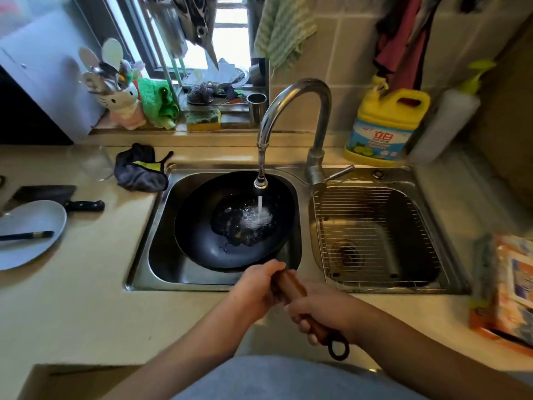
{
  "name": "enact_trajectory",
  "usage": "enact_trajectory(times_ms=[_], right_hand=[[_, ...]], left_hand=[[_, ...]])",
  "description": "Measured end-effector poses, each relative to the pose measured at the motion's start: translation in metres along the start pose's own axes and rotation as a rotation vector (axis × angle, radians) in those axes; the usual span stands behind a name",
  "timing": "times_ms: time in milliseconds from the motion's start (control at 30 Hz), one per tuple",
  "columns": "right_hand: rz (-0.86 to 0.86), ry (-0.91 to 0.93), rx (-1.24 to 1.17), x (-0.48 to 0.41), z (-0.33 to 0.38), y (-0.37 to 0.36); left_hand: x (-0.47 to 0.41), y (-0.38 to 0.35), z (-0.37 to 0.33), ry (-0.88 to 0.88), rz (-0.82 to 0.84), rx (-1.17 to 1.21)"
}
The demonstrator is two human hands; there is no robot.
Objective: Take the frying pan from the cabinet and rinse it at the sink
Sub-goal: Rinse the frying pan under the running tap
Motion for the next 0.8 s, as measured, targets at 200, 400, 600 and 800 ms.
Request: enact_trajectory(times_ms=[200,400,600,800], right_hand=[[-0.137,0.101,0.305,0.003,-0.011,-0.001],[-0.146,0.147,0.322,0.003,-0.010,0.011],[-0.039,0.177,0.184,-0.003,-0.015,0.021],[0.069,0.173,0.026,-0.014,-0.015,0.022]], left_hand=[[-0.010,-0.006,-0.002,-0.002,0.099,-0.056],[-0.014,-0.013,-0.003,-0.045,0.120,-0.115],[-0.010,-0.015,0.001,-0.185,-0.012,-0.171],[-0.008,-0.007,0.000,-0.281,-0.126,-0.149]])
Point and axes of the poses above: each hand's wrist, its own x-axis away from the middle knuckle, its own y-axis out of the back of the hand, z = x × y, the point moved 1 cm from there along -x, towards the middle knuckle, and after that the axes turned 11 degrees about y, right-handed, at the moved point
